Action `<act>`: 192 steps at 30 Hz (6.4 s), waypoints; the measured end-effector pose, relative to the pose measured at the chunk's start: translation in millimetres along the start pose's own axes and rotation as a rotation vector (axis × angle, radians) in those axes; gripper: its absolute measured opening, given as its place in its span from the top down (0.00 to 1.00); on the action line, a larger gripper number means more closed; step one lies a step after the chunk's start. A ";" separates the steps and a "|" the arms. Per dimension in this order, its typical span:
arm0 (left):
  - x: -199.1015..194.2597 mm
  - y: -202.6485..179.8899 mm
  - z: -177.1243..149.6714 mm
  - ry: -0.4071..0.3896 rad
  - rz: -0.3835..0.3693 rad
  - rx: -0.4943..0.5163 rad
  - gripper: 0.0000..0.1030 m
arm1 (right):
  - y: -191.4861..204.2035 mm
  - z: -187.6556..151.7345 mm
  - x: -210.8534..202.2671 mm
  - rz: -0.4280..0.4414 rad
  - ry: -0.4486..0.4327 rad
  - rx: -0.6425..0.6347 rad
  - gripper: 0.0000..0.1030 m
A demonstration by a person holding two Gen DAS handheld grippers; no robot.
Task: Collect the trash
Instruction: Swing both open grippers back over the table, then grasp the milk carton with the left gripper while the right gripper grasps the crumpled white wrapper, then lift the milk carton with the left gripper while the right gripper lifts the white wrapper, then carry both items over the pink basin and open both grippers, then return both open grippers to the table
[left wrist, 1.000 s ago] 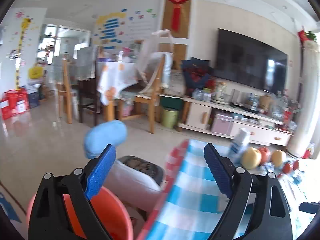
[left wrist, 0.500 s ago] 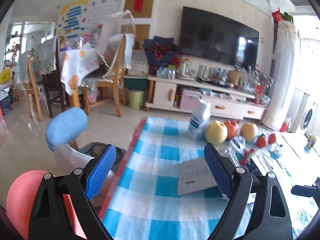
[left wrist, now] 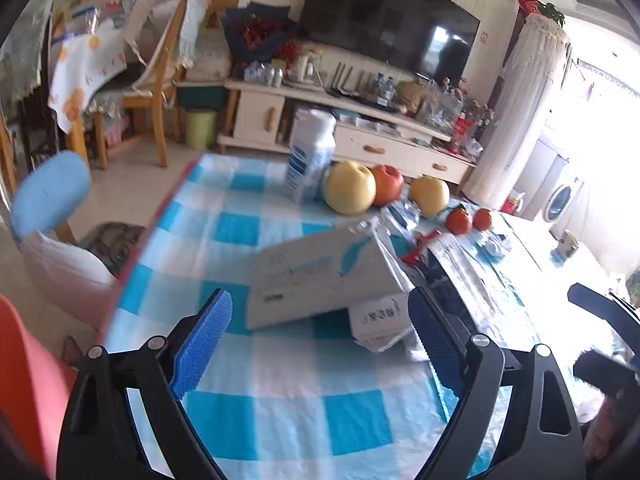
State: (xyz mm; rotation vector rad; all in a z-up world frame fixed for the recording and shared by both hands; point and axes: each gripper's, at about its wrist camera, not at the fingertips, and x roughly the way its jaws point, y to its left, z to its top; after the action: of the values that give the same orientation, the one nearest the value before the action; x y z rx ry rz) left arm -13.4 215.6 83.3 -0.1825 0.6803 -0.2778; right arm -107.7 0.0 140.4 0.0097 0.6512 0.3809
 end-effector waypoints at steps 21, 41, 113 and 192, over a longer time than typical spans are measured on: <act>72.2 -35.3 -17.7 0.132 -0.054 -0.093 0.15 | -230.2 -0.1 3.4 -0.269 0.007 0.556 0.05; 101.7 -43.5 -13.5 0.125 -0.034 -0.140 0.37 | -364.1 -15.5 97.8 -0.388 0.070 0.785 0.17; 0.2 -45.4 -22.8 -0.029 -0.213 -0.110 0.42 | -92.9 -3.8 8.2 -0.115 0.009 0.362 0.75; -167.1 190.7 -73.4 -0.447 0.348 -0.532 0.13 | 206.7 1.0 69.5 0.170 0.084 -0.242 0.16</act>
State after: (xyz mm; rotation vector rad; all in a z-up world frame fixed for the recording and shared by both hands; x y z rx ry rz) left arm -147.8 442.7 77.6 -0.6071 0.3172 0.2821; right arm -127.3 216.7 126.5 -0.1832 0.6853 0.6254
